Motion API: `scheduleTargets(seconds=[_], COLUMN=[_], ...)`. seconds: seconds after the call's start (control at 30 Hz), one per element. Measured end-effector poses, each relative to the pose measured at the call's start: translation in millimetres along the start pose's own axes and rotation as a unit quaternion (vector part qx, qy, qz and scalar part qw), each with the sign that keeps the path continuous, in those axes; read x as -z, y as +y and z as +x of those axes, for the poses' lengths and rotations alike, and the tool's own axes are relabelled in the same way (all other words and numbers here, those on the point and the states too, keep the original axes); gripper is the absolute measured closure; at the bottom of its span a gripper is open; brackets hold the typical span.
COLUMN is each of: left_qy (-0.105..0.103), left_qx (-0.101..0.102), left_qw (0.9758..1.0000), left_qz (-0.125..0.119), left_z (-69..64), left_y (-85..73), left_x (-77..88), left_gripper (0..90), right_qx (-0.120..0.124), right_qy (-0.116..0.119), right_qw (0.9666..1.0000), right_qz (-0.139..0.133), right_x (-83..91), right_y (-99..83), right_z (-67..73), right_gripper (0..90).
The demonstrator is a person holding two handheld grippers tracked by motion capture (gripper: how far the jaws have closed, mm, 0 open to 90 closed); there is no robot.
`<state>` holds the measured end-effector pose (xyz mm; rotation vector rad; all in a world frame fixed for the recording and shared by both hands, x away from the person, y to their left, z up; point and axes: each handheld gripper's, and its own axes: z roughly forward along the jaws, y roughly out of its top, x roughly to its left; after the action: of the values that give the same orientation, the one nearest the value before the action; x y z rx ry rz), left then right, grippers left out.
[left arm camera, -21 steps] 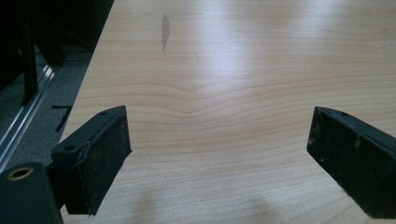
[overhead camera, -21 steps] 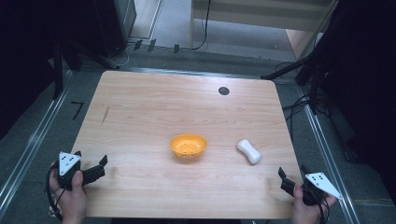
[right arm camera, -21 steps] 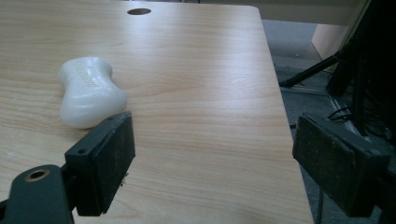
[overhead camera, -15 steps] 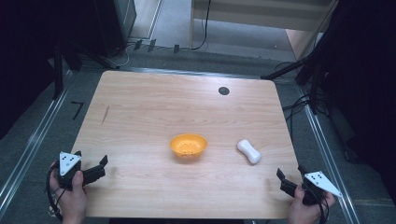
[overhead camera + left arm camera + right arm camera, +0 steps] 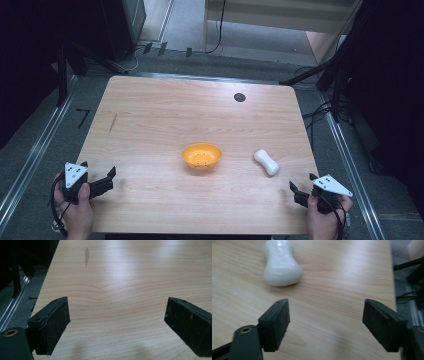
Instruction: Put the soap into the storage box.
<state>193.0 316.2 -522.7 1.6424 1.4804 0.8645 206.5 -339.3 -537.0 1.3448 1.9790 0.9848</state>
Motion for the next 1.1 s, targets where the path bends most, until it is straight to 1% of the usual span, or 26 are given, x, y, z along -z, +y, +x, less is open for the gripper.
scheduleTargets(seconds=[0.03, 0.07, 0.1, 0.13, 0.17, 0.23, 0.33, 0.43, 0.5, 0.73, 0.83, 0.9, 1.0, 1.03, 1.07, 1.1], left_qy=[-0.001, -0.001, -0.001, -0.001, -0.001, -0.001, -0.001, -0.002, -0.002, -0.003, -0.003, -0.004, -0.002, -0.002, -0.002, -0.002], left_qx=[0.000, -0.001, -0.002, -0.002, -0.003, -0.004, -0.004, -0.005, -0.004, -0.002, -0.003, -0.002, -0.003, -0.004, -0.004, -0.004], left_qw=[1.0000, 1.0000, 1.0000, 1.0000, 1.0000, 1.0000, 1.0000, 1.0000, 1.0000, 1.0000, 1.0000, 1.0000, 1.0000, 1.0000, 1.0000, 1.0000], left_qz=[0.000, 0.000, 0.001, 0.001, 0.002, 0.002, 0.001, 0.003, 0.003, 0.003, 0.003, 0.003, 0.004, 0.004, 0.004, 0.004], left_z=[-0.1, -0.2, -0.2, -0.2, -0.3, -0.5, -0.8, -0.8, -0.7, -0.3, -0.3, -0.4, -0.5, -0.5, -0.5, -0.6], left_y=[0.0, 0.0, 0.1, 0.1, 0.2, 0.2, 0.3, 0.4, 0.5, 0.7, 0.8, 0.7, 0.8, 0.8, 0.8, 0.8], left_x=[-0.1, -0.2, -0.2, -0.2, -0.4, -0.7, -0.9, -1.0, -1.1, -1.5, -1.5, -1.5, -1.5, -1.4, -1.4, -1.5], left_gripper=[6.8, 6.8, 6.8, 6.8, 6.8, 6.8, 6.8, 6.8, 6.8, 6.8, 6.8, 6.8, 6.8, 6.8, 6.8, 6.8], right_qx=[0.006, 0.012, 0.021, 0.021, 0.032, 0.036, 0.049, 0.050, 0.055, 0.067, 0.075, 0.079, 0.079, 0.076, 0.078, 0.078], right_qy=[0.015, 0.021, 0.018, 0.018, 0.022, 0.027, 0.037, 0.054, 0.063, 0.086, 0.090, 0.093, 0.098, 0.098, 0.098, 0.098], right_qw=[0.9998, 0.9994, 0.9992, 0.9992, 0.9982, 0.9976, 0.9955, 0.9928, 0.9905, 0.9843, 0.9813, 0.9799, 0.9777, 0.9768, 0.9757, 0.9757], right_qz=[0.013, 0.023, 0.028, 0.028, 0.045, 0.052, 0.073, 0.094, 0.109, 0.139, 0.153, 0.158, 0.168, 0.175, 0.179, 0.179], right_x=[-1.7, -3.2, -4.6, -4.6, -8.4, -11.7, -18.2, -24.8, -28.7, -36.5, -39.8, -41.8, -45.2, -46.3, -47.6, -47.6], right_y=[3.1, 6.2, 8.9, 8.9, 15.1, 19.1, 25.8, 32.8, 37.8, 57.0, 64.2, 68.2, 73.4, 75.1, 77.0, 77.0], right_z=[0.3, 1.6, 3.7, 3.7, 7.1, 9.2, 11.1, 12.2, 12.9, 17.8, 20.5, 21.8, 22.5, 23.2, 23.1, 23.1], right_gripper=[26.9, 27.0, 27.2, 27.2, 27.5, 27.6, 27.7, 27.9, 28.1, 28.2, 28.2, 28.2, 28.2, 28.2, 28.3, 28.3])
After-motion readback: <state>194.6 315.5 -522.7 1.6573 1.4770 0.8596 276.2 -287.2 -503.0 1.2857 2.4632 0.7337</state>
